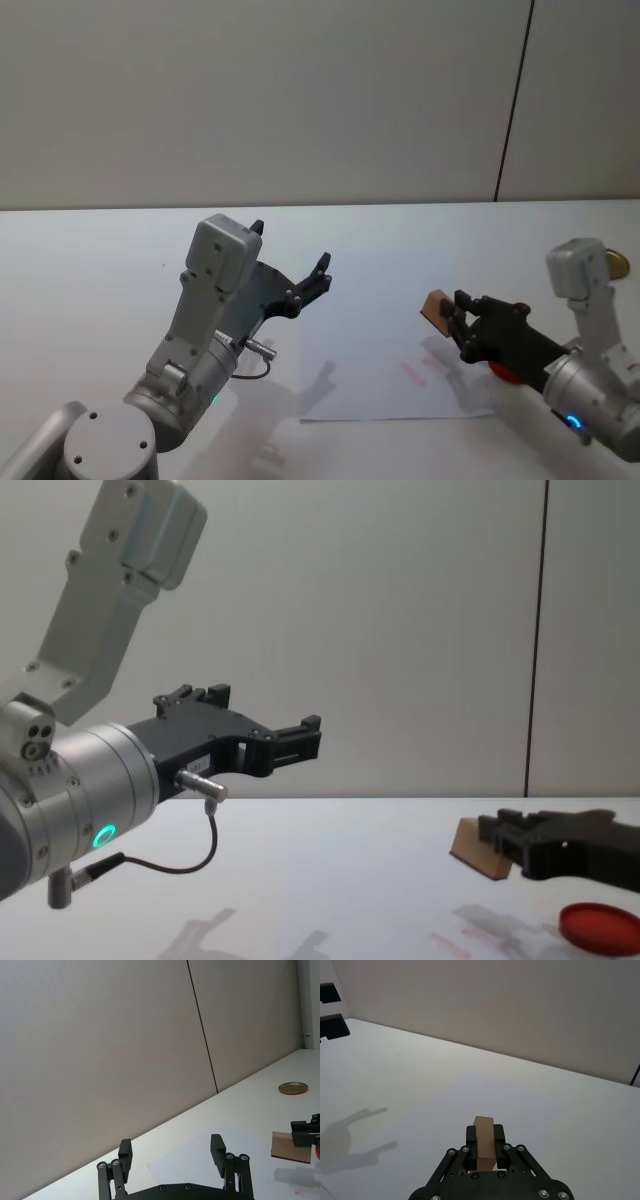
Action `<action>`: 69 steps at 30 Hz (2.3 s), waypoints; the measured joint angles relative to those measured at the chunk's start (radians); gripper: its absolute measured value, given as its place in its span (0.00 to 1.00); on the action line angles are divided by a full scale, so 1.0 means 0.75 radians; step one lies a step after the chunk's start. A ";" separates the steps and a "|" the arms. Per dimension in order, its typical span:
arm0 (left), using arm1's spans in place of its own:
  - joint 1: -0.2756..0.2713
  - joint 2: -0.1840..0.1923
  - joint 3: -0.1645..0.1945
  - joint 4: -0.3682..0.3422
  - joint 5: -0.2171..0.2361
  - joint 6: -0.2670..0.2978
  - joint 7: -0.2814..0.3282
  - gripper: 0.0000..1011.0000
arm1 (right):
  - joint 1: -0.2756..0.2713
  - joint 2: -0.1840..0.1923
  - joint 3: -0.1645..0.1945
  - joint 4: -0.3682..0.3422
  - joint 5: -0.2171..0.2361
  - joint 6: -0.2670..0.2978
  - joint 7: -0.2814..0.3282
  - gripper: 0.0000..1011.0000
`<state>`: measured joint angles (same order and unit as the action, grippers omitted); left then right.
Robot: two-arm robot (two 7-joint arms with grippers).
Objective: Use the one hand to pick up the stamp and affix it onto the A4 paper.
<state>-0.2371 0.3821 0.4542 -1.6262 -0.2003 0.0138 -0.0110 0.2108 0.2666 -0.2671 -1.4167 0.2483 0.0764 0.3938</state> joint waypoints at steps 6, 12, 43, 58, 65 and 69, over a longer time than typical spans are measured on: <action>0.000 0.000 0.000 0.000 0.000 0.000 0.000 0.98 | 0.030 -0.025 -0.017 0.059 -0.025 -0.004 0.004 0.19; 0.000 0.000 0.000 0.000 0.000 0.000 0.000 0.98 | 0.053 -0.044 -0.031 0.110 -0.057 -0.022 0.006 0.19; 0.000 0.000 0.000 0.000 0.000 0.000 0.000 0.98 | 0.124 -0.072 -0.055 0.242 -0.181 -0.086 0.028 0.19; 0.000 0.000 0.000 0.000 0.000 0.000 0.000 0.98 | 0.142 -0.070 -0.051 0.260 -0.183 -0.032 0.057 0.19; 0.000 0.000 0.000 0.000 0.000 0.000 0.000 0.98 | 0.142 -0.066 -0.050 0.257 -0.178 -0.010 0.066 0.19; 0.000 0.000 0.000 0.000 0.000 0.000 0.000 0.98 | 0.140 -0.064 -0.049 0.250 -0.171 -0.001 0.068 0.19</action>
<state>-0.2371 0.3821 0.4542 -1.6262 -0.2004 0.0138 -0.0109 0.3157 0.2184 -0.3042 -1.2294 0.1199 0.0757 0.4446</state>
